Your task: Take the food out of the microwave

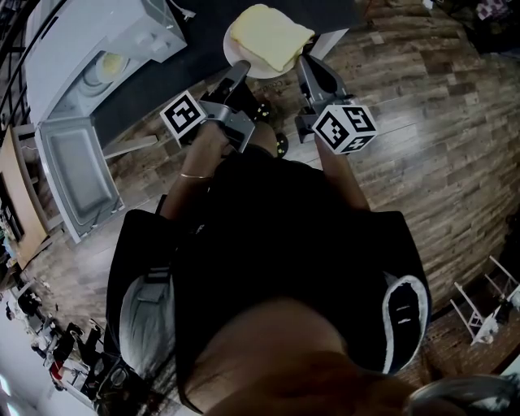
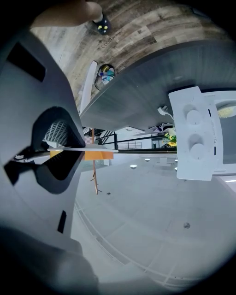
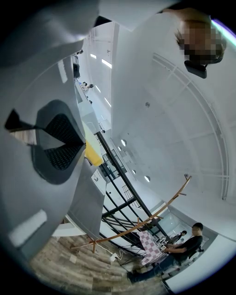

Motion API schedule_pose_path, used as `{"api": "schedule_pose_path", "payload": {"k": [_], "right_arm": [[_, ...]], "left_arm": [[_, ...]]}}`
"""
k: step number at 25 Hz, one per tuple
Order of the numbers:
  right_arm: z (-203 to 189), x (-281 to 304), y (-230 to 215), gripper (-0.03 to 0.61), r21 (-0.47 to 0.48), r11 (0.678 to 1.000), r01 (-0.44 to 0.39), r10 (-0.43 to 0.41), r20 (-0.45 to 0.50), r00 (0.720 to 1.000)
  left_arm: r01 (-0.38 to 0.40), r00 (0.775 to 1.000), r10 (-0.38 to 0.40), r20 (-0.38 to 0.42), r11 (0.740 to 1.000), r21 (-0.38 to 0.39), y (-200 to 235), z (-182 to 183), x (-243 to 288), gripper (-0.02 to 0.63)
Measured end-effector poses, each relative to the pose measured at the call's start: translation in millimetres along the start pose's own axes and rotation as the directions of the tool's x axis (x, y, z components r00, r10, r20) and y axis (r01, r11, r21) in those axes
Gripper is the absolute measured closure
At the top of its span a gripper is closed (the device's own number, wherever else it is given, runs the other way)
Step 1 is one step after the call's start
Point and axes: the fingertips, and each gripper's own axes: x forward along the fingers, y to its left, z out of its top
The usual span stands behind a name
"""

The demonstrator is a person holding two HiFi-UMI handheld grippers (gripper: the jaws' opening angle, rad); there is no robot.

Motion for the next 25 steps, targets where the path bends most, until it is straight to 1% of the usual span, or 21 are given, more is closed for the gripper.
{"api": "schedule_pose_path", "payload": {"k": [7, 12, 21, 25], "right_arm": [[8.2, 9.0, -7.2, 0.578, -0.007, 1.0, -0.002, 0.002, 0.003, 1.0], [12.6, 18.0, -13.2, 0.578, -0.005, 1.0, -0.014, 0.014, 0.001, 1.0], [15.9, 38.7, -25.6, 0.578, 0.011, 0.998, -0.056, 0.056, -0.033, 0.998], [16.6, 53.4, -27.5, 0.578, 0.02, 0.997, -0.079, 0.079, -0.044, 0.996]], "left_arm": [[0.007, 1.0, -0.007, 0.001, 1.0, -0.003, -2.9, 5.9, 12.5, 0.6], [0.007, 1.0, -0.007, 0.016, 1.0, 0.001, -3.7, 11.5, 20.9, 0.6], [-0.001, 0.998, 0.001, 0.062, 1.0, 0.0, -0.5, 23.3, 33.8, 0.599], [-0.004, 0.996, 0.004, 0.093, 1.0, -0.006, 0.9, 35.0, 37.5, 0.6]]}}
